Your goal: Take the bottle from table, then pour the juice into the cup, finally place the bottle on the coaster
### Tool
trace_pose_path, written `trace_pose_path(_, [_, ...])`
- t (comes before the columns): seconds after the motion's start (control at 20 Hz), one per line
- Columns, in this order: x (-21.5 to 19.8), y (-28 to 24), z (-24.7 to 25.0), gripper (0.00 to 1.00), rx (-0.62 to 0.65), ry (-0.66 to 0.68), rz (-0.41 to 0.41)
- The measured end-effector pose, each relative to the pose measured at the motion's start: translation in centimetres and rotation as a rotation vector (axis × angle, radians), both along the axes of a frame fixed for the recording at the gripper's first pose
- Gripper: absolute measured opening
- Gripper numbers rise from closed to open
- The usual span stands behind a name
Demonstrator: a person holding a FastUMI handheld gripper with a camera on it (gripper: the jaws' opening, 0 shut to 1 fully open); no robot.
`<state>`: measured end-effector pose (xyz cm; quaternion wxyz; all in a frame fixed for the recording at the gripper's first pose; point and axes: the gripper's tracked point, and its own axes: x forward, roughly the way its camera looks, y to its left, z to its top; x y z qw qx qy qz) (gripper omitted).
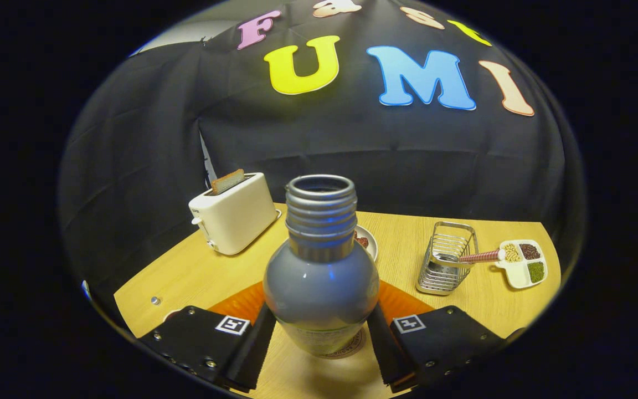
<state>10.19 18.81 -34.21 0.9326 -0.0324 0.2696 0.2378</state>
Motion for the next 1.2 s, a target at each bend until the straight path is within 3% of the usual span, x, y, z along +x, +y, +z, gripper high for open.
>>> trace_pose_path(0.3, [1.0,0.5,-3.1,0.80,-0.072,-0.035,0.021])
trace_pose_path(0.6, [1.4,-0.5,-5.2,0.80,-0.026,-0.029,-0.044])
trace_pose_path(0.8, [0.9,-0.5,-5.4,0.79,-0.035,-0.044,-0.037])
trace_pose_path(0.9, [0.4,-0.1,-5.4,0.84,-0.033,-0.040,-0.022])
trace_pose_path(1.0, [-0.4,-0.2,-3.8,0.99,-0.011,-0.045,-0.028])
trace_pose_path(1.2, [0.4,0.1,0.8,0.99,0.010,-0.158,-0.048])
